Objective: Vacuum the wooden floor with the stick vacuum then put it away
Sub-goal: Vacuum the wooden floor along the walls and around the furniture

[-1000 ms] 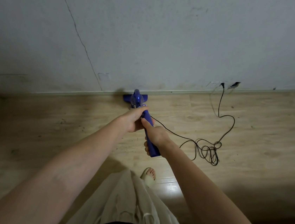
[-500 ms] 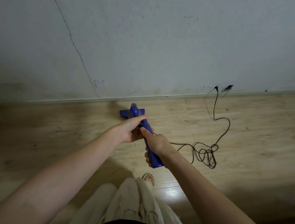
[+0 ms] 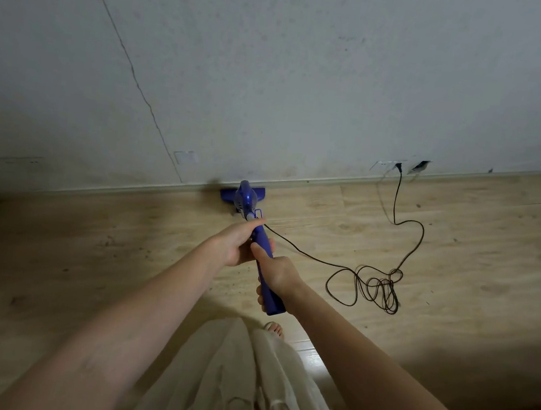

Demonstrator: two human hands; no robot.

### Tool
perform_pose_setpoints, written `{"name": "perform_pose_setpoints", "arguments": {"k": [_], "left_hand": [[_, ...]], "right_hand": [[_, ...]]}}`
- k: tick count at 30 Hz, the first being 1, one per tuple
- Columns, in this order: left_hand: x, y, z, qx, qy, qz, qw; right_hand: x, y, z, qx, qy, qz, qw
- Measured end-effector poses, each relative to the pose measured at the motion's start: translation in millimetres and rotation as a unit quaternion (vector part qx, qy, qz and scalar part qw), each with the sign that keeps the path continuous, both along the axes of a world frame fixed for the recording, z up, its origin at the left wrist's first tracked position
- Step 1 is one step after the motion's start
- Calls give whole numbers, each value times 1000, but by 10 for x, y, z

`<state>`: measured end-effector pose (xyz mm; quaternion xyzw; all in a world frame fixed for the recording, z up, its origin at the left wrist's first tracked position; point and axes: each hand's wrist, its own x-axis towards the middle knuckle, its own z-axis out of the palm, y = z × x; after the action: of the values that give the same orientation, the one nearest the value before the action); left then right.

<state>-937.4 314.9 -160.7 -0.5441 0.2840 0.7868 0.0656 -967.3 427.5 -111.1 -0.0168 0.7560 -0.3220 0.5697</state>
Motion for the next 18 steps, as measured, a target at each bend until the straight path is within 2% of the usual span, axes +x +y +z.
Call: {"name": "perform_pose_setpoints", "arguments": {"k": [11, 18], "left_hand": [[26, -8, 82, 43, 30, -19, 998], [-71, -48, 62, 11, 14, 0, 1000]], "right_hand": [[-99, 72, 250, -6, -7, 14, 1000], [-143, -45, 103, 1, 3, 12, 1000]]}}
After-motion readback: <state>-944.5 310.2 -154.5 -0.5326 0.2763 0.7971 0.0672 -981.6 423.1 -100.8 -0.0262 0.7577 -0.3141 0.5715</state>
